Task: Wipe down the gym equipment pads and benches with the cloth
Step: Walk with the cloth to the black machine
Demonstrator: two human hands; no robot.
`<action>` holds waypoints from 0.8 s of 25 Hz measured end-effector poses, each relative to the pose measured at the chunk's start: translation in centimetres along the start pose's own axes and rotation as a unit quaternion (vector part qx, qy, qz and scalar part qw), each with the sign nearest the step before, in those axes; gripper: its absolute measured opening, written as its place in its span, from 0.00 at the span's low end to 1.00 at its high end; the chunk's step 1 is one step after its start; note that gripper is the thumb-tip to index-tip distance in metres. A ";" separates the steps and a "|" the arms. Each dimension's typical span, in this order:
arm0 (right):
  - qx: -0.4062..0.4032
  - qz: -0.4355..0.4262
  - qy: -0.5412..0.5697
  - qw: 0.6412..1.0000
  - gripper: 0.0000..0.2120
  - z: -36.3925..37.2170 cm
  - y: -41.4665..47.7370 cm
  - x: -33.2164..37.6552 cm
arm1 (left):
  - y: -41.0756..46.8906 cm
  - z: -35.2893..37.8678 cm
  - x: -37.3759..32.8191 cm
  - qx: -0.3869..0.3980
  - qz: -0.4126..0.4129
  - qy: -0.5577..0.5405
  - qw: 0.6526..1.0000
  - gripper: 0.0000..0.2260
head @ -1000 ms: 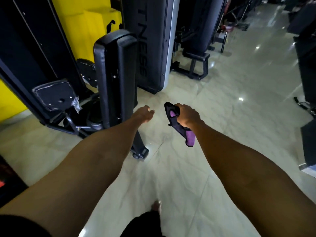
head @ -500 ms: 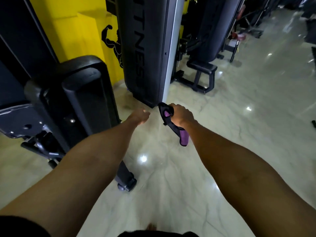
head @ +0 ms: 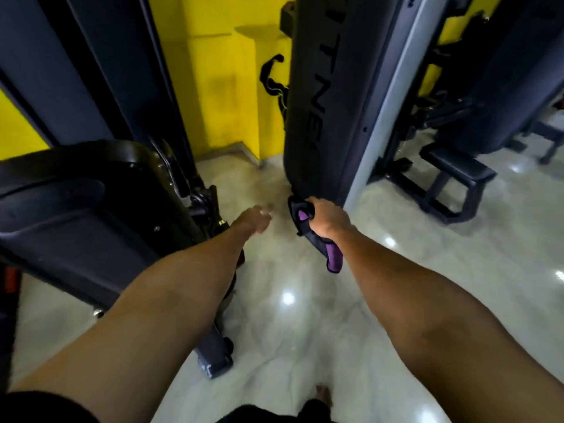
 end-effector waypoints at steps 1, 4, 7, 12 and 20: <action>0.012 -0.019 -0.004 1.000 0.23 0.1 2.0 0.0 | 1.0 -0.2 -0.2 -0.011 -0.021 0.001 1.000 0.22; 0.019 -0.075 -0.003 0.997 0.20 0.5 8.0 0.5 | 3.8 -0.4 0.9 -0.039 -0.092 -0.026 0.995 0.23; 0.033 -0.129 0.010 0.991 0.18 2.5 13.1 2.1 | 6.8 -0.3 2.3 -0.061 -0.131 -0.020 0.989 0.24; 0.097 -0.211 0.018 0.972 0.21 9.0 21.9 5.8 | 13.5 -0.3 6.0 -0.084 -0.205 -0.046 0.974 0.24; 0.159 -0.340 -0.023 0.927 0.27 13.4 32.2 15.0 | 20.2 -2.7 11.4 -0.152 -0.325 -0.134 0.924 0.21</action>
Point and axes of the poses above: each hand's wrist, its own y-axis towards the middle knuckle, its own z-axis out of the palm, x = y × z, the point moved 8 cm from there along y, towards the middle knuckle, and after that the axes turned 10 degrees about -x, right-handed, at the moved point
